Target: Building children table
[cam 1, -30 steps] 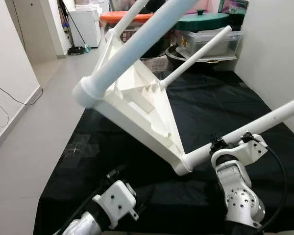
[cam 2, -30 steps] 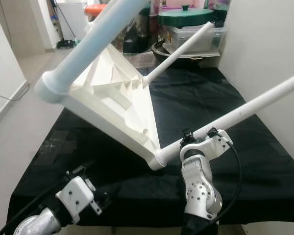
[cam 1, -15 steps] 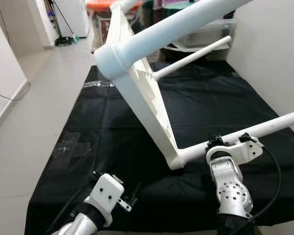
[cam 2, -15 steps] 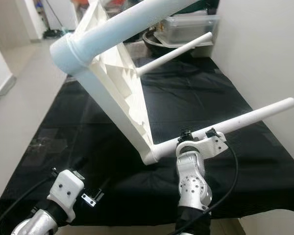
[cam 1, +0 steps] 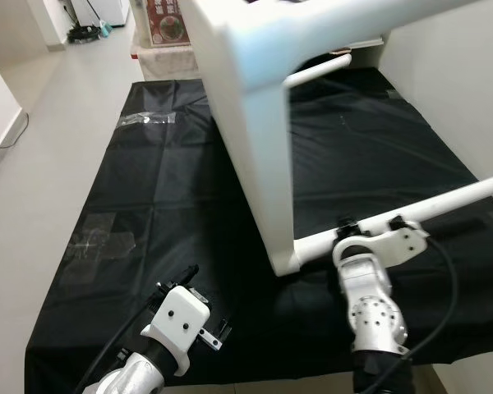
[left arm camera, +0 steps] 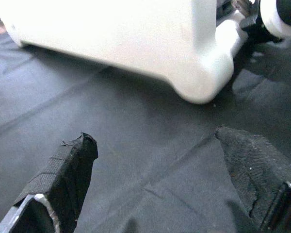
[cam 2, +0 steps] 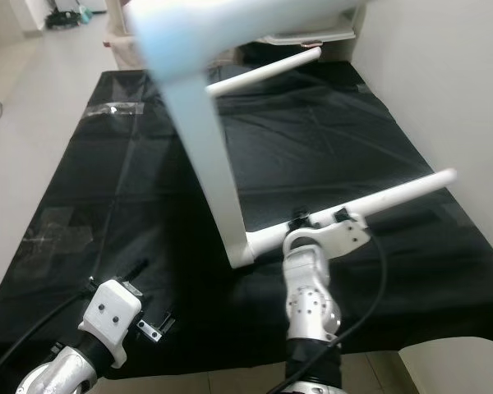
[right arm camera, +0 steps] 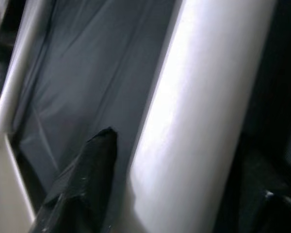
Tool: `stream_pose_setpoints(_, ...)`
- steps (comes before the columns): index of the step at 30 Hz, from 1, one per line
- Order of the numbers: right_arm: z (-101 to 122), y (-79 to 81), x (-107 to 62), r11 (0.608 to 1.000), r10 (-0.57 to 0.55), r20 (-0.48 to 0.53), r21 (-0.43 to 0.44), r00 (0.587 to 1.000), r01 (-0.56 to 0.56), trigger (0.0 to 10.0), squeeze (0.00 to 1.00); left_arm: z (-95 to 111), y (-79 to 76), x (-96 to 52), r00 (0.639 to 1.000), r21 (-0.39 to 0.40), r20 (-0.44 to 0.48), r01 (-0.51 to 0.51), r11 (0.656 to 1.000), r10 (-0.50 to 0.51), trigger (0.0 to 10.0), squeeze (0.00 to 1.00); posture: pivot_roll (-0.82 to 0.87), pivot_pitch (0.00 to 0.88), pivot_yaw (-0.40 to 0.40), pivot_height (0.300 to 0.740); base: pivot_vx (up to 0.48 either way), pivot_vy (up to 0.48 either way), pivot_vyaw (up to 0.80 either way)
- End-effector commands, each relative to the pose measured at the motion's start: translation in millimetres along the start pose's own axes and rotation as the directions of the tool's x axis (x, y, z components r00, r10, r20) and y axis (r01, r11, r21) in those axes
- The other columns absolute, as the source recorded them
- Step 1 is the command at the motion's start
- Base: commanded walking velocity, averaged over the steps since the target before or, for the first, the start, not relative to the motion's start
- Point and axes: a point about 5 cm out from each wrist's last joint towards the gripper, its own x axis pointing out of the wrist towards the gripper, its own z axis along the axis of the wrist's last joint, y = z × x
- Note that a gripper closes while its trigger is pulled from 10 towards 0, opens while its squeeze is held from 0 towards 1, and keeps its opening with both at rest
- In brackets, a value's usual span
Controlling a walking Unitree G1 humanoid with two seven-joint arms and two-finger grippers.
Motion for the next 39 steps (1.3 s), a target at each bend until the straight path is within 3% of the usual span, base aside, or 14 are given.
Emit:
stream_pose_setpoints(1,-96.7,33.2,-35.6,0.981,-0.020,-0.365,0.172,0.931,0.089,10.0,1.00,-4.3,-4.5,-0.8,0.999,-0.015,-0.026,0.022,1.000,-0.022,10.0,0.00,0.10,0.199,0.004,0.740,0.000,0.000,0.00)
stream_pose_setpoints(3,-93.4,33.3,-35.7,0.980,-0.016,-0.358,0.178,0.933,0.085,10.0,1.00,-5.2,-4.9,-0.1,0.999,-0.013,-0.028,0.024,1.000,-0.025,10.0,0.00,0.10,0.188,0.004,0.740,0.000,0.000,0.00)
stream_pose_setpoints(4,-90.3,33.3,-35.9,0.978,-0.014,-0.353,0.188,0.935,0.085,10.0,0.68,-6.0,-5.3,0.5,0.999,-0.011,-0.030,0.026,1.000,-0.026,10.0,0.00,0.10,0.183,0.002,0.740,0.000,0.000,0.00)
stream_pose_setpoints(5,-83.7,34.2,-37.1,0.980,0.004,-0.341,0.188,0.940,0.064,10.0,0.00,-6.7,-5.4,1.4,0.999,-0.008,-0.032,0.028,1.000,-0.028,10.0,0.00,0.10,0.175,0.003,0.740,0.000,0.000,0.00)
stream_pose_setpoints(9,-72.1,34.0,-40.1,0.985,0.042,-0.316,0.170,0.948,0.013,10.0,0.00,-7.6,-5.6,2.8,0.999,-0.004,-0.034,0.030,1.000,-0.030,10.0,0.00,0.09,0.164,-0.002,0.740,0.000,0.000,0.00)
stream_pose_setpoints(12,-47.8,16.8,-50.3,0.994,0.056,-0.280,0.110,0.958,-0.026,10.0,0.00,-8.9,-5.2,5.6,0.999,0.003,-0.036,0.033,0.999,-0.033,10.0,0.00,0.08,0.150,-0.001,0.740,0.000,0.000,0.00)
stream_pose_setpoints(14,-47.8,16.8,-50.3,0.994,0.056,-0.280,0.110,0.958,-0.026,10.0,0.00,-8.9,-5.2,5.6,0.999,0.003,-0.036,0.033,0.999,-0.033,10.0,0.00,0.08,0.150,-0.001,0.740,0.000,0.000,0.00)
stream_pose_setpoints(16,-28.0,-0.7,-56.3,1.000,0.027,-0.209,-0.002,0.977,-0.028,10.0,0.00,-10.1,-4.0,7.8,0.999,0.011,-0.035,0.033,0.999,-0.033,10.0,0.00,0.07,0.133,0.003,0.740,0.000,0.000,0.00)
stream_pose_setpoints(18,-28.0,-0.7,-56.3,1.000,0.027,-0.209,-0.002,0.977,-0.028,10.0,0.00,-10.1,-4.0,7.8,0.999,0.011,-0.035,0.033,0.999,-0.033,10.0,0.00,0.07,0.133,0.003,0.740,0.000,0.000,0.00)
stream_pose_setpoints(23,-10.9,-13.4,-61.2,0.993,-0.012,-0.132,-0.117,0.991,-0.004,10.0,0.00,-11.2,-3.1,10.4,0.999,0.018,-0.032,0.036,0.999,-0.035,10.0,0.00,0.06,0.119,0.010,0.740,0.000,0.000,0.00)
stream_pose_setpoints(26,5.9,-19.0,-66.1,0.968,-0.005,-0.036,-0.252,0.999,-0.004,10.0,0.00,-12.0,-2.2,13.8,0.999,0.026,-0.029,0.041,0.999,-0.040,10.0,0.00,0.06,0.106,0.011,0.740,0.000,0.000,0.00)
stream_pose_setpoints(27,5.9,-19.0,-66.1,0.968,-0.005,-0.036,-0.252,0.999,-0.004,10.0,0.00,-12.0,-2.2,13.8,0.999,0.026,-0.029,0.041,0.999,-0.040,10.0,0.00,0.06,0.106,0.011,0.740,0.000,0.000,0.00)
stream_pose_setpoints(28,12.1,-18.9,-68.3,0.936,0.039,0.008,-0.349,0.999,-0.033,10.0,0.00,-12.2,-2.2,15.0,0.999,0.027,-0.029,0.043,0.999,-0.043,10.0,0.00,0.06,0.102,0.012,0.740,0.000,0.000,0.00)
stream_pose_setpoints(39,12.1,-18.9,-68.3,0.936,0.039,0.008,-0.349,0.999,-0.033,10.0,0.00,-12.2,-2.2,15.0,0.999,0.027,-0.029,0.043,0.999,-0.043,10.0,0.00,0.06,0.102,0.012,0.740,0.000,0.000,0.00)
